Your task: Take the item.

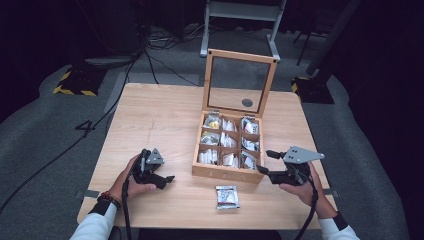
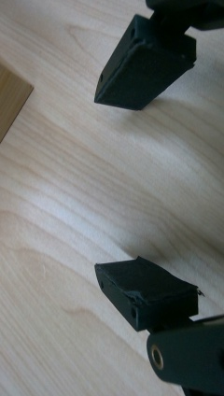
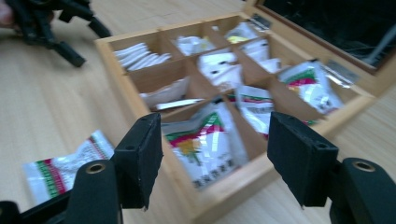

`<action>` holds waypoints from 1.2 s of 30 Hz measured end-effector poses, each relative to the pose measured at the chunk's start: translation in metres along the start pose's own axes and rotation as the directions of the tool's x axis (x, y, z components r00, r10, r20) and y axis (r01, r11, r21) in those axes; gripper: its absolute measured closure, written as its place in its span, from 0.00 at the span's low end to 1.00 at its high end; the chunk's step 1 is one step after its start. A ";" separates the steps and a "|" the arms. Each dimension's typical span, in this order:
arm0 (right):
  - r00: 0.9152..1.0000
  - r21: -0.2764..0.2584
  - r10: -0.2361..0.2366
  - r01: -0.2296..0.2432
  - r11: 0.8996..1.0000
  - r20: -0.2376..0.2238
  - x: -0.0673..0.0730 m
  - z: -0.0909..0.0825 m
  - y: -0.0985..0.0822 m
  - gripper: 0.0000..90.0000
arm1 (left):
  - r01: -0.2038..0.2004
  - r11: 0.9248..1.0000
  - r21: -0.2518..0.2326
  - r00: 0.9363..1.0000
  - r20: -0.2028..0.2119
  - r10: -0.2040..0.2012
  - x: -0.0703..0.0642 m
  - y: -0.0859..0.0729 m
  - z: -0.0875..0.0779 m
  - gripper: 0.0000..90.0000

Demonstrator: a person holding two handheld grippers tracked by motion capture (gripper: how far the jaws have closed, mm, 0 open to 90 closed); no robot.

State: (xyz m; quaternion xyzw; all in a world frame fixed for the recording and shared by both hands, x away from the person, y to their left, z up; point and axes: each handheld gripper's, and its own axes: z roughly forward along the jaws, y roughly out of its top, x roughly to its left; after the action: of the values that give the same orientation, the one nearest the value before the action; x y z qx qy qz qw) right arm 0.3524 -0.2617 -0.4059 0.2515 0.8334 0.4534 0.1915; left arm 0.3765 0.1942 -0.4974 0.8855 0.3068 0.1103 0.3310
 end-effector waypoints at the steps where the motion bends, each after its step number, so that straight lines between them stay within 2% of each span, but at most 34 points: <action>1: 1.000 -0.002 0.010 -0.010 1.000 0.015 -0.004 -0.001 0.000 0.40 | 0.006 1.000 -0.002 1.000 0.009 -0.006 0.002 0.001 -0.001 0.19; 2: 0.999 -0.005 0.020 -0.020 1.000 0.029 -0.009 -0.003 -0.001 0.40 | 0.010 1.000 -0.011 1.000 0.011 -0.010 0.003 0.001 -0.001 0.19; 4: 0.998 -0.003 0.045 -0.045 0.999 0.049 -0.018 -0.004 -0.002 0.40 | -0.006 1.000 -0.012 1.000 -0.011 0.006 0.002 0.003 -0.002 0.20; 7: 0.995 0.003 0.070 -0.070 0.998 0.073 -0.029 -0.004 -0.005 0.40 | -0.003 1.000 -0.018 1.000 0.000 0.003 0.005 0.007 -0.002 0.20; 10: 0.992 0.011 0.084 -0.086 0.996 0.094 -0.038 -0.003 -0.007 0.41 | 0.021 0.998 -0.065 1.000 0.000 -0.021 0.011 0.016 -0.006 0.20; 14: 0.989 0.025 0.104 -0.107 0.994 0.106 -0.050 0.001 -0.008 0.41 | 0.052 0.994 -0.099 0.999 0.004 -0.052 0.020 0.028 -0.010 0.20; 18: 0.984 0.044 0.135 -0.140 0.989 0.115 -0.062 0.008 -0.008 0.41 | 0.058 0.990 -0.131 0.998 -0.003 -0.059 0.026 0.041 -0.011 0.20; 21: 0.982 0.043 0.150 -0.155 0.987 0.114 -0.068 0.011 -0.008 0.41 | 0.053 0.987 -0.155 0.998 -0.012 -0.056 0.030 0.050 -0.010 0.21; 22: 0.981 0.045 0.150 -0.156 0.987 0.122 -0.069 0.012 -0.007 0.41 | 0.067 0.985 -0.156 0.998 0.000 -0.068 0.032 0.053 -0.009 0.21; 26: 0.980 0.046 0.150 -0.157 0.987 0.134 -0.073 0.017 -0.002 0.41 | 0.081 0.978 -0.193 0.997 0.000 -0.083 0.036 0.067 -0.006 0.20; 29: 0.979 0.046 0.150 -0.157 0.987 0.136 -0.075 0.020 0.003 0.41 | 0.063 0.977 -0.205 0.998 -0.013 -0.067 0.038 0.078 -0.003 0.21; 35: 0.978 0.047 0.150 -0.158 0.986 0.145 -0.083 0.027 0.011 0.42 | 0.070 0.967 -0.243 0.998 0.010 -0.070 0.042 0.099 0.006 0.21; 36: 0.978 0.049 0.149 -0.158 0.986 0.147 -0.084 0.028 0.012 0.42 | 0.064 0.967 -0.245 0.998 0.001 -0.066 0.043 0.103 0.007 0.21</action>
State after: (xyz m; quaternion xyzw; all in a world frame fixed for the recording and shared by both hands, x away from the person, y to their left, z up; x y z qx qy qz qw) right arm 0.4384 -0.2877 -0.4028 0.3525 0.8089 0.4224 0.2075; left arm 0.4617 0.1564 -0.4356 0.8270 0.3210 0.1395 0.4400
